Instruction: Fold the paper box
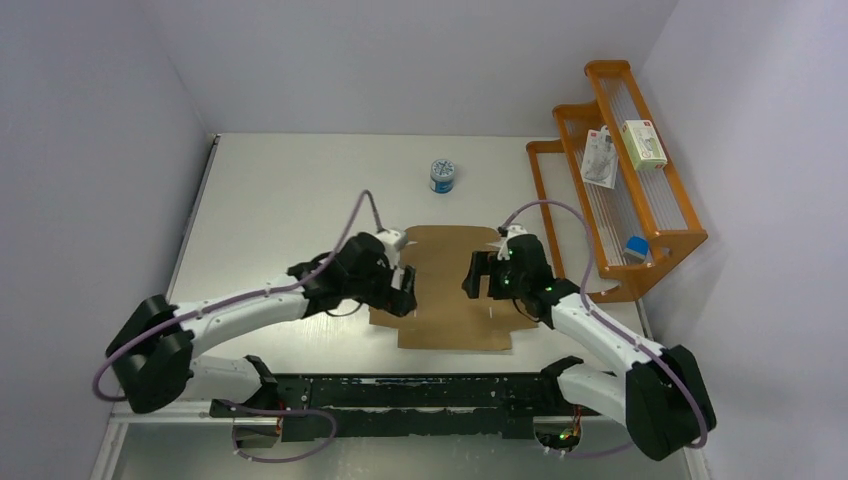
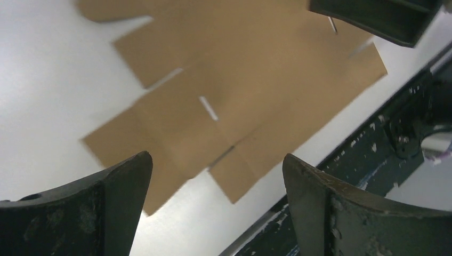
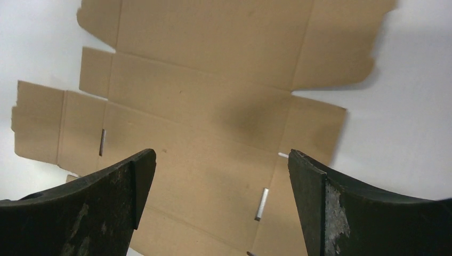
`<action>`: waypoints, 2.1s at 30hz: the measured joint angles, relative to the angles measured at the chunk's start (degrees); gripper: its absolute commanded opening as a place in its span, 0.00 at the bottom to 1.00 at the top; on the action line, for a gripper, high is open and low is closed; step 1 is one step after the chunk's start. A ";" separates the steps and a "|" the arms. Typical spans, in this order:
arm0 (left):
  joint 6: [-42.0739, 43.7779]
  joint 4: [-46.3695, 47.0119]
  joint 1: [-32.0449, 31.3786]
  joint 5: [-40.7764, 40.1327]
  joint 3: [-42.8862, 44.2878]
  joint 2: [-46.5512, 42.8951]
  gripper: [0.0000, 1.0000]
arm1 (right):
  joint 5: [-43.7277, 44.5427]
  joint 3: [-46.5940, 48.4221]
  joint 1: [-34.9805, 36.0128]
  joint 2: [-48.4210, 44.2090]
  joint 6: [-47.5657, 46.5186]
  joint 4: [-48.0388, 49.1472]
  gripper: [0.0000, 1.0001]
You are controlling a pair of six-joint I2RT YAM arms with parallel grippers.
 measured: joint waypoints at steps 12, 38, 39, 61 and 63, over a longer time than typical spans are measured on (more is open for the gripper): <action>-3.78 4.50 -5.95 2.29 -0.35 11.45 0.96 | 2.19 -0.31 8.57 10.21 5.14 5.66 0.98; -0.90 -3.13 3.54 -16.20 3.19 8.83 0.96 | -3.58 12.28 5.44 17.70 -0.57 14.97 0.92; -1.22 -3.04 3.37 -15.47 3.06 7.58 0.96 | -3.54 13.75 4.92 19.71 -1.22 15.30 0.91; -5.51 1.68 3.19 -8.74 -2.23 12.35 0.96 | -4.55 25.57 4.55 41.94 -5.29 16.26 0.91; -5.42 2.01 4.46 -9.49 -1.84 13.03 0.96 | -4.46 23.41 4.48 40.26 -5.18 16.57 0.92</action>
